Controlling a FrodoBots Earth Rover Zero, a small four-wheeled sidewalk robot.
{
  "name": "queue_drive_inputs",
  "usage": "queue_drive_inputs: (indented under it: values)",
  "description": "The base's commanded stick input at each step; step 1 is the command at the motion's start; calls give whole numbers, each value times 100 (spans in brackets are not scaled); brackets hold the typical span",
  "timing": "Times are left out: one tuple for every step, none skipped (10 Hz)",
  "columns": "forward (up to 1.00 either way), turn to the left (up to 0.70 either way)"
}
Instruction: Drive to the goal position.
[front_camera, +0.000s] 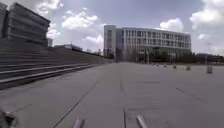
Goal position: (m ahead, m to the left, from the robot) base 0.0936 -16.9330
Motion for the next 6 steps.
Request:
queue_drive_inputs:
  values:
    - [70,0]
    - [70,0]
    - [70,0]
    - [70,0]
    - [70,0]
    - [70,0]
